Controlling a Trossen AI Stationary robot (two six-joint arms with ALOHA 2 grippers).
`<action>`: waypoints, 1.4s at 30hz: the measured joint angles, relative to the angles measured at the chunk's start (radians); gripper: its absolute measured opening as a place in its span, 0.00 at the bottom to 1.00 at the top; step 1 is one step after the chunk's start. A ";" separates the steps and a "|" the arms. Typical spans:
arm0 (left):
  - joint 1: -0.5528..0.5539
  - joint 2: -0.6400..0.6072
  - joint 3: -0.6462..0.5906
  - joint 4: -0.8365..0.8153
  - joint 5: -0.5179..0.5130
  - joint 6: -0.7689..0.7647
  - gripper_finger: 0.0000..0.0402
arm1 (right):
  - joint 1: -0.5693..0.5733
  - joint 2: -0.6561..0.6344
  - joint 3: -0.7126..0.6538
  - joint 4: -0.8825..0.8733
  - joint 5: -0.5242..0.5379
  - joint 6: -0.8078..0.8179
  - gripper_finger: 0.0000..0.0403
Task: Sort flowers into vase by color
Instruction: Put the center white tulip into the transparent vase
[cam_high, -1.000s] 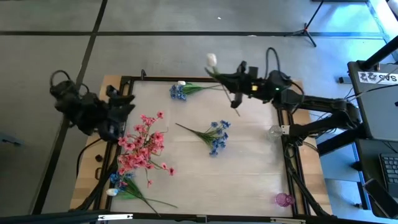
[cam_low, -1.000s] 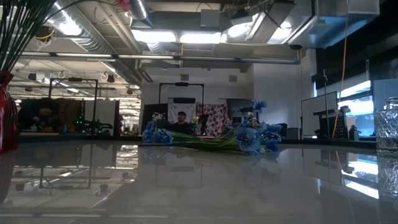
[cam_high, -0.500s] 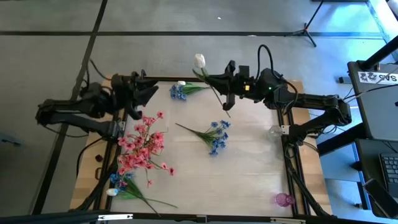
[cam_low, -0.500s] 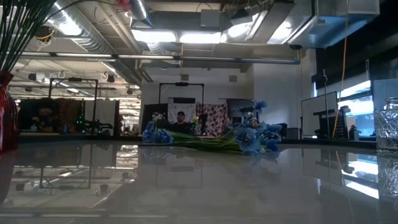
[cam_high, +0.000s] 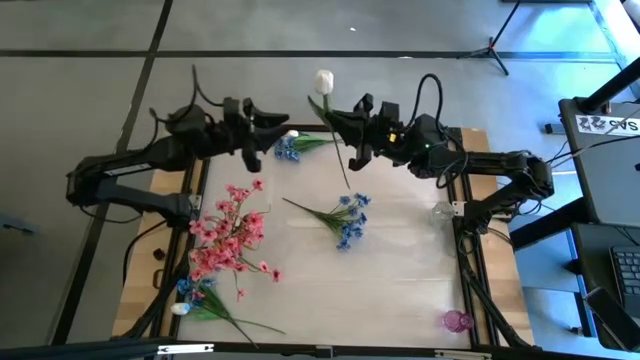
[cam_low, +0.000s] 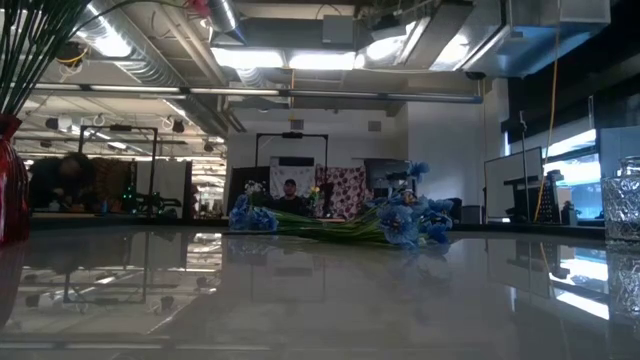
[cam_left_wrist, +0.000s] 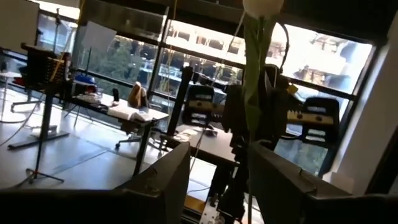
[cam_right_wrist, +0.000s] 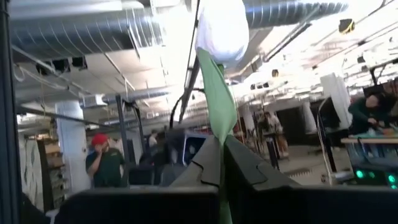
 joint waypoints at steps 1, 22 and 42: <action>-0.001 0.011 0.000 0.005 0.000 0.000 0.39 | 0.000 0.004 0.000 0.013 0.000 0.000 0.01; -0.040 0.221 0.000 0.179 0.147 -0.005 0.39 | -0.001 0.089 0.000 0.101 -0.056 -0.061 0.01; -0.043 0.298 -0.001 0.274 0.091 -0.057 0.24 | 0.000 0.096 -0.001 0.003 -0.021 -0.087 0.08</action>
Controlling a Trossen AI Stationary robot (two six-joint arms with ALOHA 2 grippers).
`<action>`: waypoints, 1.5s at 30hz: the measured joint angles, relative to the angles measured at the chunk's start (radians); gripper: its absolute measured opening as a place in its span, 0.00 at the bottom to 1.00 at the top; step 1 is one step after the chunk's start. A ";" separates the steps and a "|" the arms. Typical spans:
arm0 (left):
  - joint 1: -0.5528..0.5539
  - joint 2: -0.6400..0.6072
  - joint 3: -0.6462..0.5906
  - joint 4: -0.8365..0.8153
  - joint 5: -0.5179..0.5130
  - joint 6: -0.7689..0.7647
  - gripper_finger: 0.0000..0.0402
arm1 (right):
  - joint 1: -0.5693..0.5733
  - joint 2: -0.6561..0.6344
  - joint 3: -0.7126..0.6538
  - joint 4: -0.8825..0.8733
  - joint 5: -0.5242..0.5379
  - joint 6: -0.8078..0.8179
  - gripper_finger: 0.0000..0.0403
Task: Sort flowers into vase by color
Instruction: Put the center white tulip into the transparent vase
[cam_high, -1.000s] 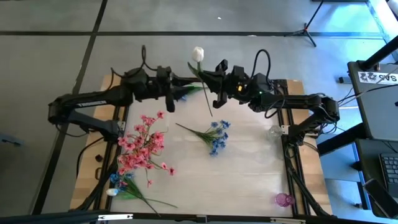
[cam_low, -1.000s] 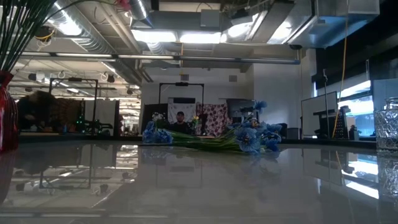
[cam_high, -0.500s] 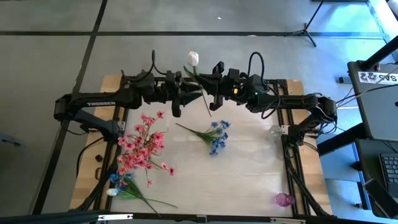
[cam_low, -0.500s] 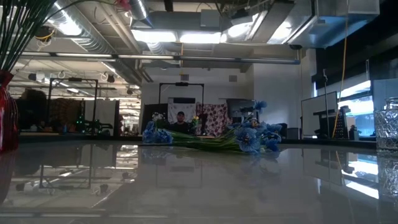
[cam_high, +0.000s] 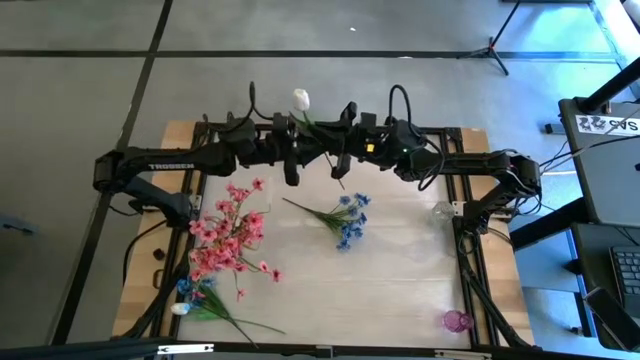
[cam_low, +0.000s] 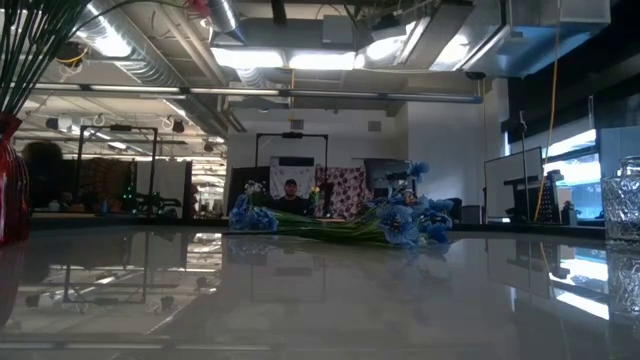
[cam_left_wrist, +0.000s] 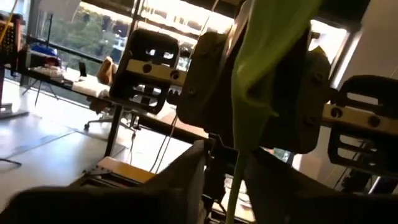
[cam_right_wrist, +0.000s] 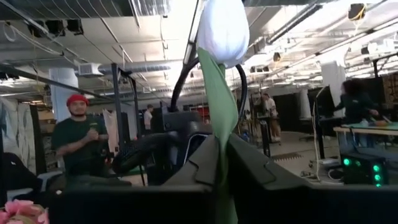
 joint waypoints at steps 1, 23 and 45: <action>-0.001 0.001 0.000 0.001 0.000 -0.008 0.21 | 0.000 0.000 0.000 0.000 0.000 0.000 0.08; -0.074 -0.089 0.000 -0.434 -0.110 0.075 0.00 | 0.000 -0.135 -0.001 -0.521 -0.063 0.092 0.53; -0.124 -0.021 0.000 -0.433 -0.160 0.081 0.00 | 0.001 -0.068 0.000 -0.387 -0.174 0.196 0.20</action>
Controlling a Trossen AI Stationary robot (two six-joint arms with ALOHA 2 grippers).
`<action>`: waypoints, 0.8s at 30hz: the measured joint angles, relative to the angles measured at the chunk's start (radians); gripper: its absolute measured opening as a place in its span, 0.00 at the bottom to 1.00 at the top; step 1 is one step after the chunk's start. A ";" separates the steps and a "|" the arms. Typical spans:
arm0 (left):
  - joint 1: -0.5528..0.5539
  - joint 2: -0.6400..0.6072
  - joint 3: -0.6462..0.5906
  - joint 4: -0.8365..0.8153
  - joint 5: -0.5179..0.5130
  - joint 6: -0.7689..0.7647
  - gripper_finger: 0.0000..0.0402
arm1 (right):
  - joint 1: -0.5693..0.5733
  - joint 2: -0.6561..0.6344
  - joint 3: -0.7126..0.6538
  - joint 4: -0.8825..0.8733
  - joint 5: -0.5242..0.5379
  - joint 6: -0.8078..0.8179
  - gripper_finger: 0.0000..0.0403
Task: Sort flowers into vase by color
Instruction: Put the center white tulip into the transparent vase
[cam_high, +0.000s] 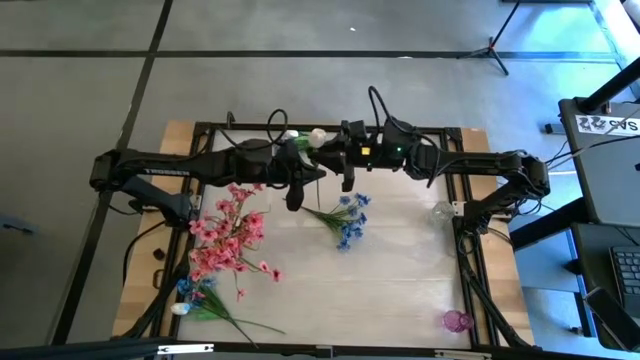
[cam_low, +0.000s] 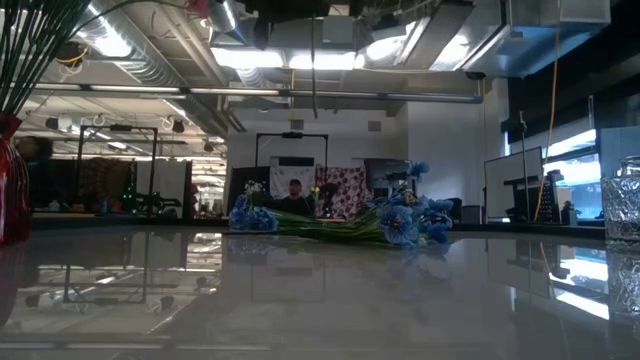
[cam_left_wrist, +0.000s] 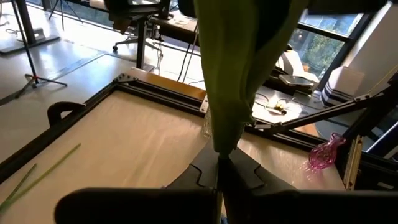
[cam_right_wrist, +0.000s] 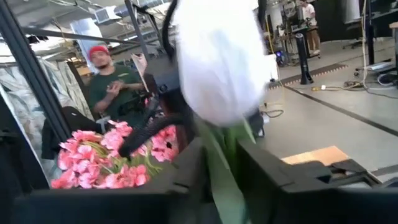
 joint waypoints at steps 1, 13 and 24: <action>0.000 -0.002 0.000 -0.004 0.000 0.000 0.00 | 0.000 0.001 0.000 -0.005 0.000 0.000 0.15; 0.000 -0.041 0.004 -0.039 0.039 -0.002 0.20 | -0.001 -0.054 0.000 -0.092 0.038 -0.046 0.02; -0.014 -0.235 0.044 -0.041 0.067 -0.082 0.36 | 0.001 -0.395 -0.012 -0.412 0.249 -0.303 0.01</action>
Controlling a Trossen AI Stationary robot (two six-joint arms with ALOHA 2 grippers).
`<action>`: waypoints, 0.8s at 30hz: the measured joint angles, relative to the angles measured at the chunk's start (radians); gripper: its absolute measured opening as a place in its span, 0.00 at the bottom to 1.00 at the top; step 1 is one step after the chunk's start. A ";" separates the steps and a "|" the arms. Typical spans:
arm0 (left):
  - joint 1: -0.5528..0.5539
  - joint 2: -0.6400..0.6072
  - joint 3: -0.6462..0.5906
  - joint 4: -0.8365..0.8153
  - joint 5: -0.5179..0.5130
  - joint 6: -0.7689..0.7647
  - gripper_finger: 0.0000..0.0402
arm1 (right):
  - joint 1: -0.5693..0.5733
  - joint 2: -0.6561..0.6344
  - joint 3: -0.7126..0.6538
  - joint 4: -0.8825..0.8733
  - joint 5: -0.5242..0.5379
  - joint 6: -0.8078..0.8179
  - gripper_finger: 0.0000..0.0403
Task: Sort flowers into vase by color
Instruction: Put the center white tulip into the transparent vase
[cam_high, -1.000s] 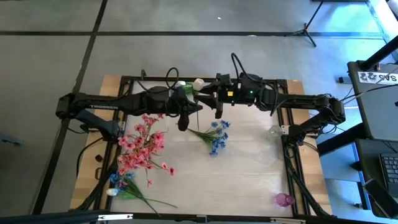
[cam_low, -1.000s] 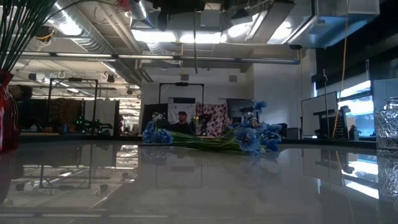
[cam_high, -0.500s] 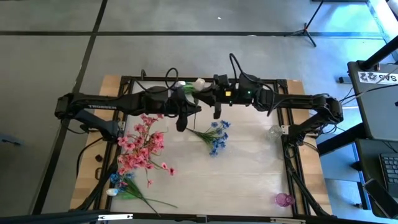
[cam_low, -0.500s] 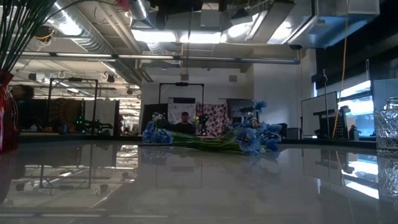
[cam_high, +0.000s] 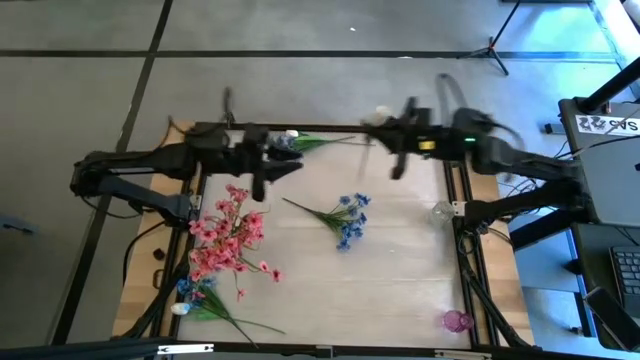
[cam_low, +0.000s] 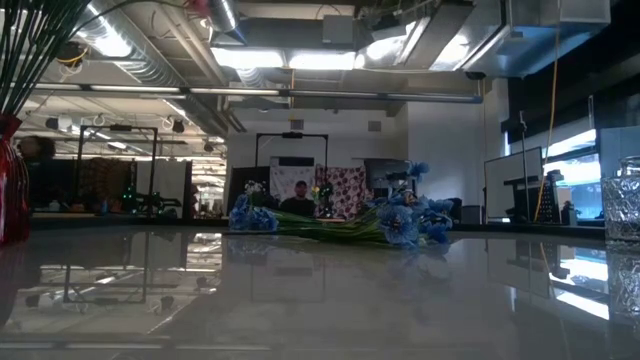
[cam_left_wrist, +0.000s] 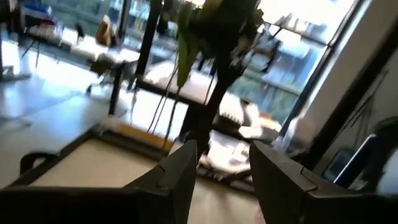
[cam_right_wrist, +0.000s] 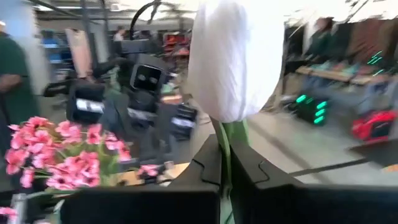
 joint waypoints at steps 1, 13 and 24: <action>-0.003 -0.025 0.000 0.000 0.001 -0.006 0.36 | 0.000 -0.045 -0.019 -0.016 0.018 -0.017 0.01; -0.003 -0.223 0.000 0.025 0.012 -0.068 0.35 | 0.000 -0.639 -0.436 -0.176 0.150 -0.021 0.01; -0.006 -0.235 0.000 0.030 0.185 -0.044 0.35 | -0.002 -0.968 -0.437 -0.483 0.098 -0.048 0.00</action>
